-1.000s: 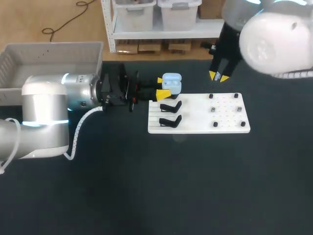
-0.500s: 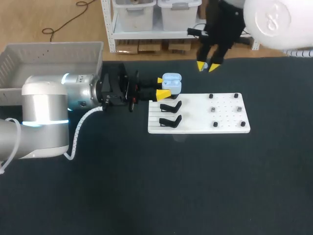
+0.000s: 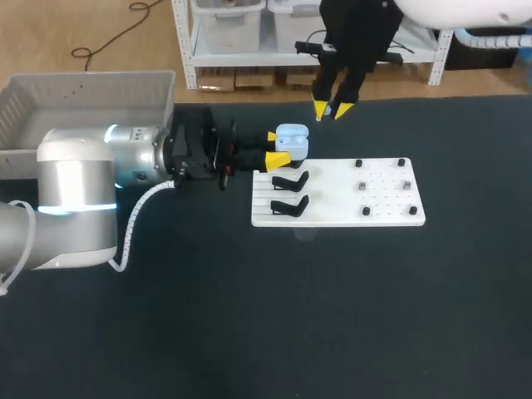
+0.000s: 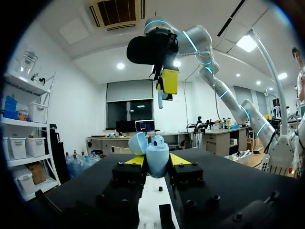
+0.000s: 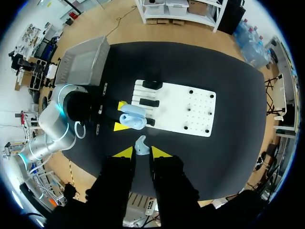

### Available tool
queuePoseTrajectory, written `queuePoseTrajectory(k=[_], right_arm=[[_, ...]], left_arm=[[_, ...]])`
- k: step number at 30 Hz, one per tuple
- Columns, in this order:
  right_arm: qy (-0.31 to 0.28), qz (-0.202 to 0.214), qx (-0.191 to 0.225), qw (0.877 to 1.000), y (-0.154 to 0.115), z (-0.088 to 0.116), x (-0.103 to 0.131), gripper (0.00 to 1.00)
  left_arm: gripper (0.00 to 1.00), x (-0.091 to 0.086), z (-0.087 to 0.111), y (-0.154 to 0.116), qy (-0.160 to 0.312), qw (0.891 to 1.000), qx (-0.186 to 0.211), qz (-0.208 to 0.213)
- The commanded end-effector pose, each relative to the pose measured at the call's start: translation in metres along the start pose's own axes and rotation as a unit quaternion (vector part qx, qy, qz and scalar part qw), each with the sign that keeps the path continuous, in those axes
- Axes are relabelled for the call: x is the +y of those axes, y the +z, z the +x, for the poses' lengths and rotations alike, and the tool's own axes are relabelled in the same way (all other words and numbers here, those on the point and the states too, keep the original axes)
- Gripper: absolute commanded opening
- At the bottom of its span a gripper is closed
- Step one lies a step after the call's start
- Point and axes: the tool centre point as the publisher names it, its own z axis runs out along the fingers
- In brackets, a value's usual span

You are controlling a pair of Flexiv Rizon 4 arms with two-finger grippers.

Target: Pick up each earbud case from the left stands, insert the matching earbuds, close the lid, and place the case in the box.

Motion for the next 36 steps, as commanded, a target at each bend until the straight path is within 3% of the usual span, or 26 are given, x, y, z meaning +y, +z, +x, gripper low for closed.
queuePoseTrajectory(k=[1,6,10,14,22,36], right_arm=[[0.000,0.000,0.006,1.000,-0.001,-0.003,0.001,0.00],[0.000,0.000,0.006,1.000,-0.001,-0.003,0.001,0.00],[-0.056,0.030,-0.004,0.998,-0.001,-0.003,0.017,0.00],[-0.083,0.030,0.000,0.996,0.004,-0.005,0.023,0.00],[-0.116,0.059,-0.048,0.990,0.011,0.007,0.030,0.00],[-0.168,0.041,-0.028,0.985,0.027,0.005,0.030,0.00]], left_arm=[[0.00,0.001,0.001,0.000,0.000,1.000,0.000,0.001],[0.00,0.001,0.001,0.000,0.000,1.000,0.000,0.001],[0.00,0.001,0.001,0.000,0.000,1.000,0.000,0.001],[0.00,0.001,0.001,0.000,0.000,1.000,0.000,0.001],[0.00,0.001,0.001,0.000,0.000,1.000,0.000,0.001],[0.00,0.001,0.001,0.000,0.000,1.000,0.000,0.001]])
